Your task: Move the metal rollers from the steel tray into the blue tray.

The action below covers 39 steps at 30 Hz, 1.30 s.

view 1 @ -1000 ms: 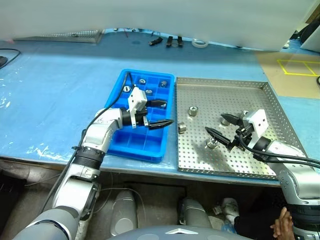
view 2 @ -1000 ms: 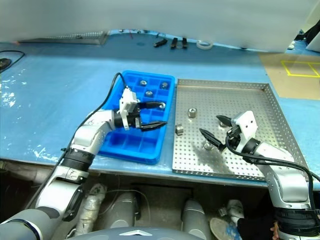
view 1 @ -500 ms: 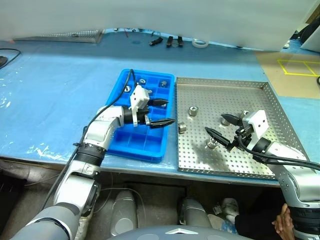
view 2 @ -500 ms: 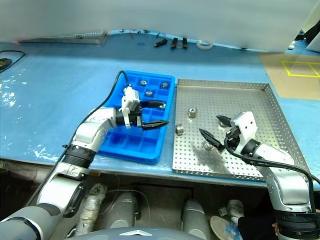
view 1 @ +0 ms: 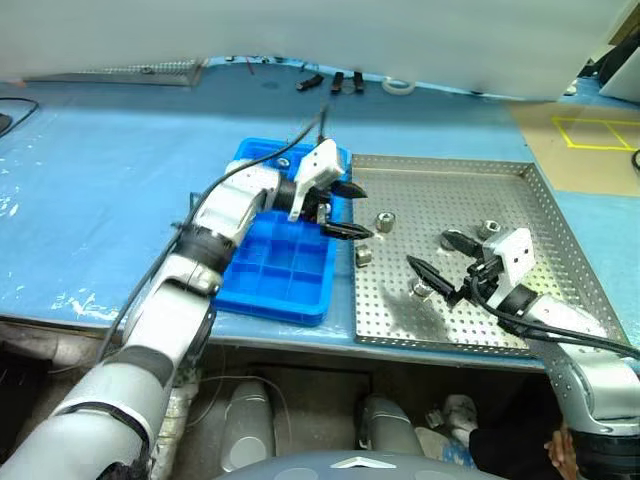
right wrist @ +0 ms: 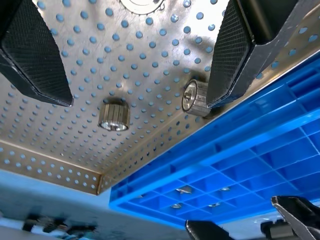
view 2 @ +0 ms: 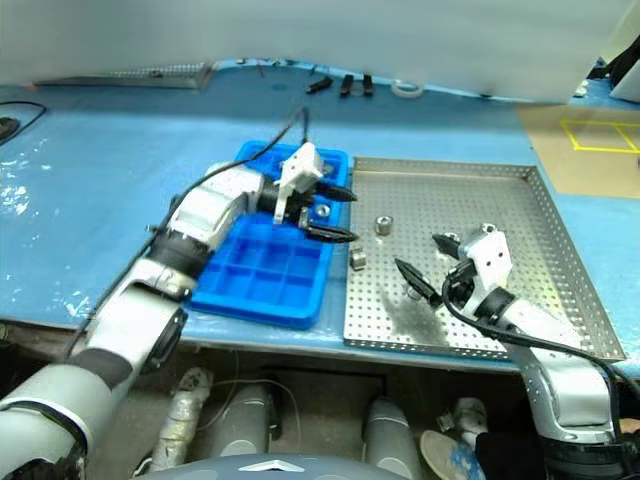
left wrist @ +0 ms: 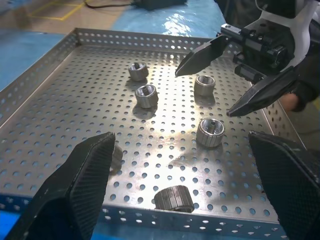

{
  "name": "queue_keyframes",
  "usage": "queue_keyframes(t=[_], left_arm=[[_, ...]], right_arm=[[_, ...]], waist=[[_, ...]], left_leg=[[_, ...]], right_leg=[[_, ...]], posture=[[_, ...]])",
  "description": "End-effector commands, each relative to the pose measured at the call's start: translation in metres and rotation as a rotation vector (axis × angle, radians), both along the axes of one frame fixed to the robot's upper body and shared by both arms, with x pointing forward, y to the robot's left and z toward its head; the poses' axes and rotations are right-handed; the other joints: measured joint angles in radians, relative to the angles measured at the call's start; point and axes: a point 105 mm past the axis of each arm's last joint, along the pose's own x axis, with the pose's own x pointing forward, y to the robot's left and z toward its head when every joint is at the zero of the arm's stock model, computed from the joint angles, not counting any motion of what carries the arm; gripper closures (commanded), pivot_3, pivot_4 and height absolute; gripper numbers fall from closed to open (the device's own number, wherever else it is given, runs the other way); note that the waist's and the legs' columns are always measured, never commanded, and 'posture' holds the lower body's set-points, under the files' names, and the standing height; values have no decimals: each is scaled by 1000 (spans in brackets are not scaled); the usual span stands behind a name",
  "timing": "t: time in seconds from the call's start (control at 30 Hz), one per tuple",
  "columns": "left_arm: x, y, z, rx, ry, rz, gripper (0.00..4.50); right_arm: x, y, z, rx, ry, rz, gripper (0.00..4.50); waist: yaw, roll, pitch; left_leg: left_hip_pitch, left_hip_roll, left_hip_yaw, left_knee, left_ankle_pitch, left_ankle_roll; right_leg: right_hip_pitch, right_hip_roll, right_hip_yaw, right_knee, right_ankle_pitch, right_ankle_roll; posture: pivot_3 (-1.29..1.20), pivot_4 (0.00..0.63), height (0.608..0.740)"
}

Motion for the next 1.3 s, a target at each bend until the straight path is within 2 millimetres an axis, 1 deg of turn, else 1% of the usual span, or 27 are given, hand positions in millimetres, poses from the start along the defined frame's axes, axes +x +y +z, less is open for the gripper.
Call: queue_keyframes(t=[0.03,0.1,0.17,0.33,0.4,0.5,0.7,0.8,1.03,1.3], left_arm=[[-3,-10,-8,147,-16,-94,0],[0,-12,-19,286,-7,-103,0],[6,-12,-26,389,13,-67,0],[17,-20,-35,511,1,25,0],[19,-23,-38,534,-11,51,0],[16,-24,-46,565,-15,37,0],[18,-9,-69,669,-24,47,0],[19,-6,-75,687,-14,73,0],[16,-2,-90,754,1,82,0],[19,13,-100,837,-21,90,0]], right_arm=[[-8,8,9,11,-66,-21,17],[-14,13,3,30,-60,-46,17],[-20,16,-2,40,-54,-69,17],[-27,14,-7,61,-63,-151,17],[-30,16,-8,68,-65,-169,17],[-34,20,-11,69,-61,-183,17],[-38,20,-14,68,-61,-227,17],[-40,17,-17,62,-60,-249,17],[-43,10,-21,48,-60,-288,17],[-46,7,-31,44,-50,-310,17]], waist=[[-11,0,0],[-27,0,0],[-36,0,0],[-61,0,0],[-68,0,0],[-83,0,0],[-93,0,0],[-97,0,0],[-131,0,0],[-147,0,0]], left_leg=[[0,0,0,0,0,0],[0,0,0,0,0,0],[-1,0,0,-1,0,0],[-1,-2,0,0,-1,1],[-1,-3,0,0,-1,2],[-2,-2,0,0,-1,2],[-2,-3,0,-1,-2,4],[-2,-2,0,-1,-3,4],[-2,-2,0,-1,-4,5],[2,-3,0,-1,-6,9]], right_leg=[[0,0,0,0,0,0],[0,0,0,0,0,1],[-1,0,0,0,0,1],[-1,-2,0,-1,-1,1],[0,-2,1,-2,-1,2],[0,-2,0,-3,-1,2],[0,-2,0,-5,-1,2],[1,-2,0,-7,-1,2],[1,-2,0,-9,-1,2],[12,-3,-1,-18,-1,2]], posture=[[-354,150,740],[-401,150,740],[-438,150,740],[-505,150,740],[-523,150,740],[-550,150,740],[-578,150,740],[-582,150,740],[-592,150,740],[-588,150,740]])
